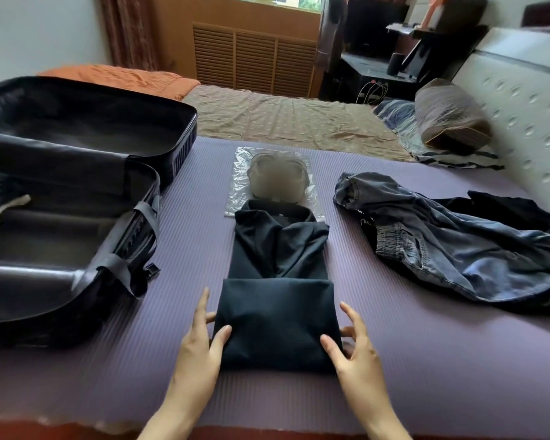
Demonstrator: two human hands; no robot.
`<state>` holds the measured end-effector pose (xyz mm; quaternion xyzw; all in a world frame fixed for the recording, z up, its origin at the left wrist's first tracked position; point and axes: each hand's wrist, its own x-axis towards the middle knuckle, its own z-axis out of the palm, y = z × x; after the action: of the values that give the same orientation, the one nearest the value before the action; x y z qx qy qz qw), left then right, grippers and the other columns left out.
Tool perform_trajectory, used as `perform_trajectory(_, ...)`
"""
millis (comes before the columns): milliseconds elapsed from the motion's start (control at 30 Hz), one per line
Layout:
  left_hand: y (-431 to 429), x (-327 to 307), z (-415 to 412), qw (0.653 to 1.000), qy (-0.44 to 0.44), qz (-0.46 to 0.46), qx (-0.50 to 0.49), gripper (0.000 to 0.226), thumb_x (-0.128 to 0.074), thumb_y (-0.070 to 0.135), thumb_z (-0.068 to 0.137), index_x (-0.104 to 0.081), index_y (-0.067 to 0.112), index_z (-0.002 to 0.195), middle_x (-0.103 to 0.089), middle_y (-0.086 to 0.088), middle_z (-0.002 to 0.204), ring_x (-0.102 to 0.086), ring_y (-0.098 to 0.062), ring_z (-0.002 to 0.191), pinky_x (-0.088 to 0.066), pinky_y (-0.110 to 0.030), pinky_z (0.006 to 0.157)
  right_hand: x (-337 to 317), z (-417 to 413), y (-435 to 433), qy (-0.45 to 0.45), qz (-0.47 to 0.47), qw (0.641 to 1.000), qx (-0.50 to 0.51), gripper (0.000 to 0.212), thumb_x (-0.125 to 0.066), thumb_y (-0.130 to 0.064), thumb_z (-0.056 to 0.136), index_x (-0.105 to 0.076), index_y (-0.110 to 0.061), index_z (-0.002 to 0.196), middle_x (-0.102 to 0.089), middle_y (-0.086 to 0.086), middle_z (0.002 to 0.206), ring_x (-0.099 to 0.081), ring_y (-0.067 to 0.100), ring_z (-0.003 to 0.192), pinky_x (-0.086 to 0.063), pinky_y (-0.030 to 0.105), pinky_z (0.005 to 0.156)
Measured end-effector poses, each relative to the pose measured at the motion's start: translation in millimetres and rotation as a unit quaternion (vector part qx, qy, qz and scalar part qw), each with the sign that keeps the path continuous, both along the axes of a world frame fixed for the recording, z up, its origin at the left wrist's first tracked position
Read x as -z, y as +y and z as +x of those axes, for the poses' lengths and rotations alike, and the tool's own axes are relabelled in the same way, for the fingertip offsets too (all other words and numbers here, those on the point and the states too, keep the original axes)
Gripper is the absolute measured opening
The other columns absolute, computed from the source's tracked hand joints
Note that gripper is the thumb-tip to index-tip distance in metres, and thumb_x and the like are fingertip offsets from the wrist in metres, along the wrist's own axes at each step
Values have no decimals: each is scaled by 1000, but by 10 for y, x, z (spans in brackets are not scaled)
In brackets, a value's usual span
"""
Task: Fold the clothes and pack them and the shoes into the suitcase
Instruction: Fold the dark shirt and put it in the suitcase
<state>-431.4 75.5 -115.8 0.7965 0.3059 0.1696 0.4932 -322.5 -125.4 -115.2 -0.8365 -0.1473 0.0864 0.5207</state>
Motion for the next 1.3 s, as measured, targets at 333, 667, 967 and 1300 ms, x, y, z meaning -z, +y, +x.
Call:
perform_trajectory(333,73,123,-204,957,-62,218,180,82,-58,65,74,-16,51,143,-19,28,148,-19,6,137,-20,-16,111,52,-97,-226,-277,-185,922,-200,101,-68,-59,72,-9,-38,150,-6,-15,159,-3,10,146,-7,29,117)
perform_trajectory(667,318,332,-212,940,-105,211,247,66,-71,50,71,-44,45,131,-37,24,144,-30,-1,137,-24,-20,112,235,131,-348,-248,-100,935,-234,68,-73,-45,75,-43,-38,136,-37,-22,146,-33,4,138,-25,22,113)
perform_trajectory(967,402,-235,284,956,-224,111,151,20,-72,39,78,-66,29,94,-67,15,109,-55,-7,118,-40,-19,100,-293,388,47,-244,59,962,-107,29,-66,-47,80,-68,-26,100,-67,-16,109,-59,7,112,-40,24,101)
perform_trajectory(1300,820,-640,1567,995,-16,-95,6,92,-65,45,82,-10,17,150,-50,-16,135,-46,-28,126,-36,-31,103,-580,1515,878,11,49,998,25,56,-60,-40,89,-43,-11,134,-53,-5,101,-54,15,108,-35,23,87)
